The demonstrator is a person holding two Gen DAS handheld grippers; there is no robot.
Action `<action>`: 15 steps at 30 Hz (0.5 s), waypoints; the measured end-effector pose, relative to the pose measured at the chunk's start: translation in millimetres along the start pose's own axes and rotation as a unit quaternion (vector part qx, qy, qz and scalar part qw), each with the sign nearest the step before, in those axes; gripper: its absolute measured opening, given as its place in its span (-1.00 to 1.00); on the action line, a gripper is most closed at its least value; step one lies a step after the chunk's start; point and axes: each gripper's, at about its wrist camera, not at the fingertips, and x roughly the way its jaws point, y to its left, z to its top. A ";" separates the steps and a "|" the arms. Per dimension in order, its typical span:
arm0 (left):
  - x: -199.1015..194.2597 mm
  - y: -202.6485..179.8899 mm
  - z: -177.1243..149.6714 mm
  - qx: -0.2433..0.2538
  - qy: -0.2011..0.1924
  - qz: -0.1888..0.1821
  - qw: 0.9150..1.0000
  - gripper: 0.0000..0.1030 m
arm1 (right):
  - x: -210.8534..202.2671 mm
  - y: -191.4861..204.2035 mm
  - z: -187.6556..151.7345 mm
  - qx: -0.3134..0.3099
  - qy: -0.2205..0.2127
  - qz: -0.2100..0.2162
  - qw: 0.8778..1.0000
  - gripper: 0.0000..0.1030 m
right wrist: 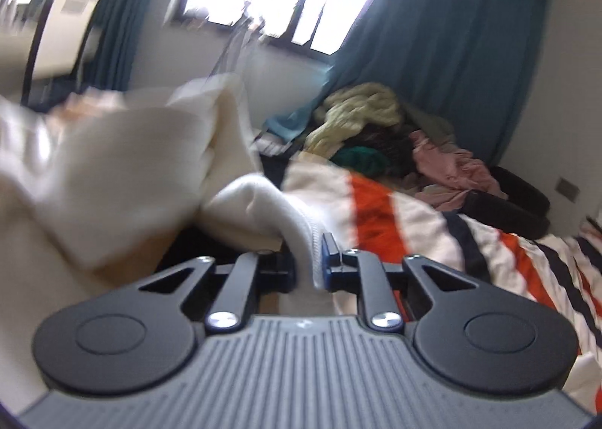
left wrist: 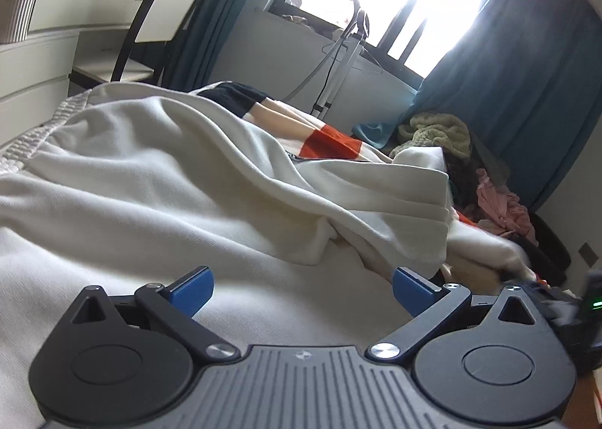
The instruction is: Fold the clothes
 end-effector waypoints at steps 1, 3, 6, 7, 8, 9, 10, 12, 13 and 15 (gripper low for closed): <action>-1.7 0.0 -0.3 -0.003 0.001 -0.001 1.000 0.98 | -11.0 -14.5 6.9 0.018 -0.010 -0.003 1.000 -0.68; -5.8 0.1 -0.8 -0.007 0.003 -0.001 1.000 0.98 | -37.2 -45.7 22.5 0.047 -0.036 -0.012 0.998 -0.69; -13.3 0.5 -1.0 -0.014 0.002 0.002 1.000 0.98 | -72.6 -95.0 44.1 0.088 -0.076 -0.034 0.993 -0.69; -15.9 0.3 -1.1 -0.015 0.000 0.004 1.000 0.98 | -82.2 -111.5 50.8 0.101 -0.088 -0.043 0.990 -0.69; -18.3 0.1 -1.2 -0.016 -0.001 0.007 1.000 0.98 | -76.8 -125.9 54.0 0.113 -0.084 -0.052 0.989 -0.69; -19.8 -0.3 -1.6 -0.016 -0.001 0.008 1.000 0.98 | -71.4 -140.4 57.1 0.125 -0.079 -0.060 0.987 -0.69; -21.2 -0.8 -2.1 -0.015 -0.001 0.009 1.000 0.98 | -66.0 -154.9 60.3 0.137 -0.075 -0.069 0.985 -0.69; -22.4 -2.2 -3.2 -0.008 -0.003 0.015 1.000 0.98 | -55.2 -183.9 66.7 0.161 -0.066 -0.087 0.981 -0.70; -23.0 -3.0 -3.8 -0.005 -0.004 0.018 1.000 0.98 | -49.8 -198.3 69.9 0.173 -0.062 -0.096 0.978 -0.70; -22.2 -4.4 -4.8 0.006 -0.008 0.026 1.000 0.98 | -25.7 -222.3 72.2 0.196 -0.036 -0.110 0.974 -0.70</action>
